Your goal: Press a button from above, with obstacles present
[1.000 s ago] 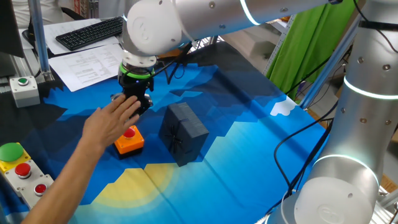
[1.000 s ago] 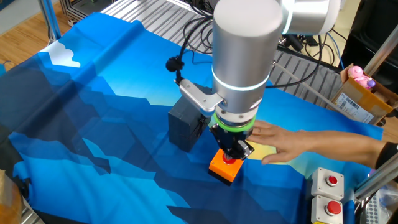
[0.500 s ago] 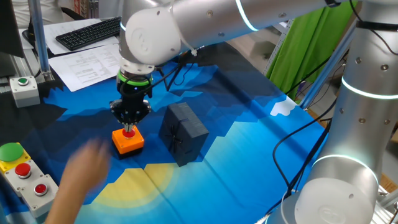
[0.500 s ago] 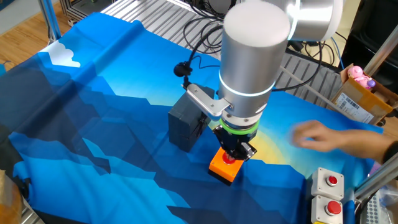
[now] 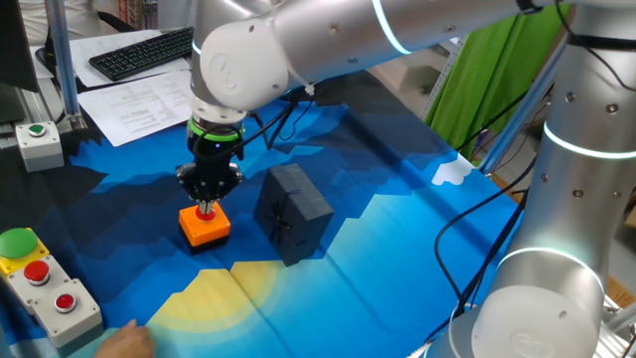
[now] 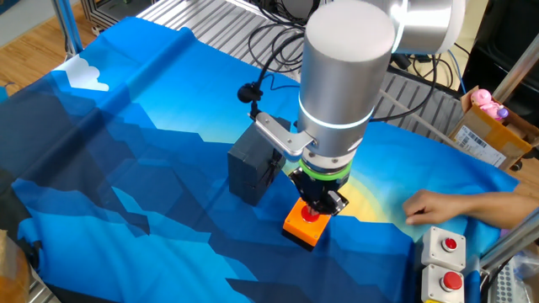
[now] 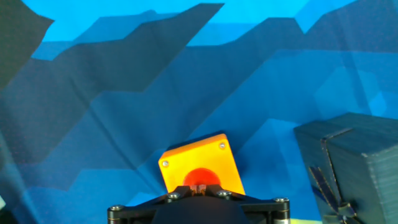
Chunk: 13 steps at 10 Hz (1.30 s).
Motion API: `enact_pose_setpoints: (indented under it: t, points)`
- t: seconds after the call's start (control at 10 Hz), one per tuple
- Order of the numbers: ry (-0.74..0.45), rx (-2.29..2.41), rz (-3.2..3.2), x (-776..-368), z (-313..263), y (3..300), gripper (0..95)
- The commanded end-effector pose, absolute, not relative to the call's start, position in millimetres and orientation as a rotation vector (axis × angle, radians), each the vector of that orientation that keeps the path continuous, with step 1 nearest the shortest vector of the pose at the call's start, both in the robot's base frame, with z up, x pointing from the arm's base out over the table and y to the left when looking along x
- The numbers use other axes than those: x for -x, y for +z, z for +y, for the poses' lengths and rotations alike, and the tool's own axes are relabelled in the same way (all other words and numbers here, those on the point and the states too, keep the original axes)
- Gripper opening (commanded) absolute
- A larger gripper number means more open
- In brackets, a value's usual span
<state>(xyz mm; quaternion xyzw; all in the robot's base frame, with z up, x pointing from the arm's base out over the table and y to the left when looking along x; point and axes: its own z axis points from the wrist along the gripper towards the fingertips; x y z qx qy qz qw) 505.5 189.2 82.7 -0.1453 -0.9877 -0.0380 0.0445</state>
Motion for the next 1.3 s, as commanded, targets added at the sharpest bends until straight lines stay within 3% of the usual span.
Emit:
enact_pose_setpoints:
  t: [0.1, 0.5, 0.9, 1.3]
  points:
    - [-0.095, 0.422, -3.029, -508, 186, 76, 0.0]
    - [-0.103, 0.429, -3.042, -506, 185, 63, 0.0]
    - [-0.098, 0.431, -3.011, -518, 180, 117, 0.0]
    - [-0.097, 0.409, -3.018, -537, 164, 120, 0.0]
